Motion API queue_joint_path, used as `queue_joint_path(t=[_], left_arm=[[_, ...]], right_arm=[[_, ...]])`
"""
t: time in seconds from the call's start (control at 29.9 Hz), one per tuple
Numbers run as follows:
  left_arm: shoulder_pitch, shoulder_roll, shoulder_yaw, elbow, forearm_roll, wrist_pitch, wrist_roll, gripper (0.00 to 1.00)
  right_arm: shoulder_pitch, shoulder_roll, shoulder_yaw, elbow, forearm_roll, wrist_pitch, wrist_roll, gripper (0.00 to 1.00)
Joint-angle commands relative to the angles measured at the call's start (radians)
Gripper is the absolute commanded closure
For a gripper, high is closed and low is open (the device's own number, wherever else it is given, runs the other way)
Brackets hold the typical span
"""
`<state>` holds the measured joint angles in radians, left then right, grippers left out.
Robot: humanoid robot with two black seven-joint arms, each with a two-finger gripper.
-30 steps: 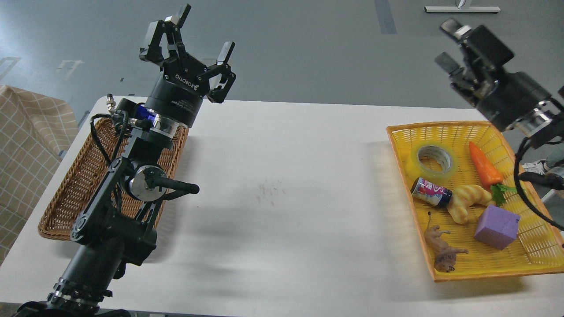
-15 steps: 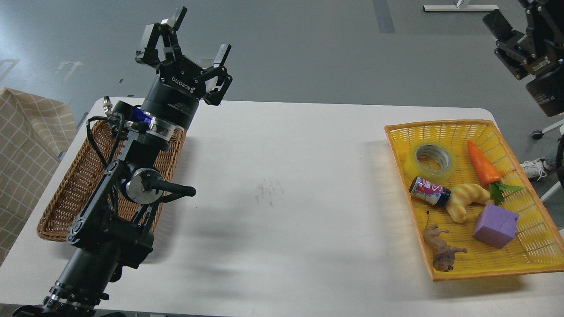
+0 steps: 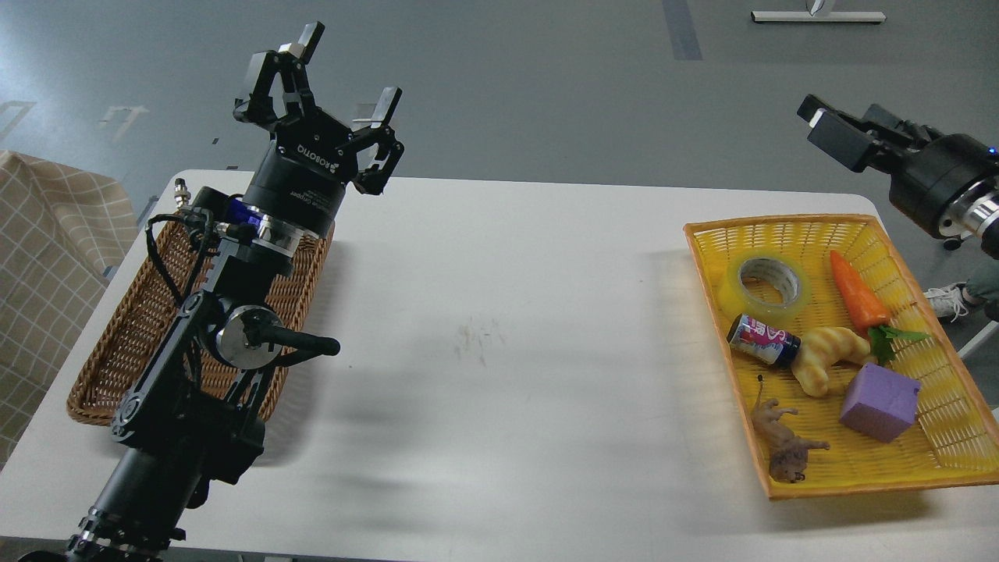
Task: Place and transfer tape with both arms
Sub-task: 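Move the right gripper down over the tape roll in the yellow tray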
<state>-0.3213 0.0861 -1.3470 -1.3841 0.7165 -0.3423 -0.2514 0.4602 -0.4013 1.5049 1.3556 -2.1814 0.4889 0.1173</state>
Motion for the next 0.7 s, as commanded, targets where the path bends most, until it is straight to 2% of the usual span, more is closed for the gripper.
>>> queue_joint_path(t=[0.0, 0.1, 0.23, 0.33, 0.47, 0.67], left_arm=[[0.004, 0.004, 0.0, -0.001, 0.0, 0.0, 0.0, 0.02], [0.004, 0.004, 0.002, -0.001, -0.002, 0.0, 0.0, 0.02], [0.005, 0.004, 0.002, -0.001, -0.002, 0.0, 0.0, 0.02], [0.007, 0.004, 0.002, 0.0, -0.003, 0.0, 0.001, 0.02], [0.007, 0.004, 0.002, 0.0, -0.002, 0.0, 0.001, 0.02], [0.018, 0.006, 0.002, 0.0, -0.002, 0.0, 0.001, 0.02]], right_arm=[[0.02, 0.001, -0.037, -0.07, 0.0, 0.0, -0.074, 0.01], [0.06, -0.007, -0.077, -0.142, 0.0, 0.0, -0.111, 0.02], [0.061, -0.007, -0.107, -0.188, 0.0, 0.0, -0.128, 0.02], [0.061, -0.01, -0.166, -0.219, 0.0, 0.0, -0.13, 0.04], [0.064, -0.01, -0.218, -0.273, 0.0, 0.0, -0.131, 0.14], [0.066, -0.008, -0.249, -0.319, 0.0, 0.0, -0.131, 0.15]])
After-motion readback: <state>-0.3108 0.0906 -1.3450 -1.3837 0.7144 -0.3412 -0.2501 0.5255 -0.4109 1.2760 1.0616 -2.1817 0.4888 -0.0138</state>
